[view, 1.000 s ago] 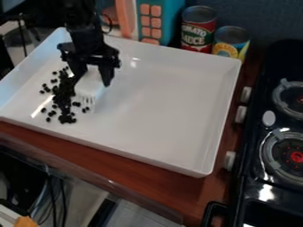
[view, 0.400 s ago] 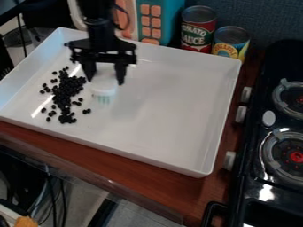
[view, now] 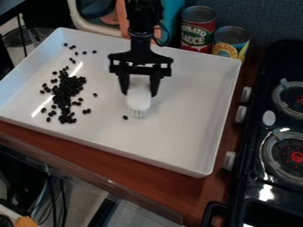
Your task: Sweep into pile
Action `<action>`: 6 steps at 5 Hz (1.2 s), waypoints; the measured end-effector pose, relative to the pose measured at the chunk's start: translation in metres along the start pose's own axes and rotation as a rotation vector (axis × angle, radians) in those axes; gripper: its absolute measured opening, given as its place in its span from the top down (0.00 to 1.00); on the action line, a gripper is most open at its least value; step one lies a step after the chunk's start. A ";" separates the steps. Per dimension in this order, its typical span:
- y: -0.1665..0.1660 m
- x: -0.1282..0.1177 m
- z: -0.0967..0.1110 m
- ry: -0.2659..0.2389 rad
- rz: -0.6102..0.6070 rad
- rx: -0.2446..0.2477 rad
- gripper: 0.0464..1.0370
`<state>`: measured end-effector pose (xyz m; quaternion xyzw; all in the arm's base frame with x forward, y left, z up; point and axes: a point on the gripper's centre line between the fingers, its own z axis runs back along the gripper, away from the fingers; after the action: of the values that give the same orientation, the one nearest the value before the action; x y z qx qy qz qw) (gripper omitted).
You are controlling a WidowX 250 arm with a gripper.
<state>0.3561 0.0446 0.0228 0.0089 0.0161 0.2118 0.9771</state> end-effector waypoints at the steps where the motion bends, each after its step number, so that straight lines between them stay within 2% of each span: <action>1: -0.007 0.020 0.000 -0.002 0.051 -0.022 0.31; 2: -0.006 0.021 -0.001 -0.022 0.097 -0.017 0.31; 3: -0.007 0.017 0.001 -0.013 0.108 -0.032 0.25; 4: -0.005 0.013 0.000 0.002 0.080 -0.024 0.03; 6: -0.003 0.010 0.044 -0.091 0.025 -0.086 0.03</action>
<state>0.3679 0.0458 0.0660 -0.0233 -0.0375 0.2239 0.9736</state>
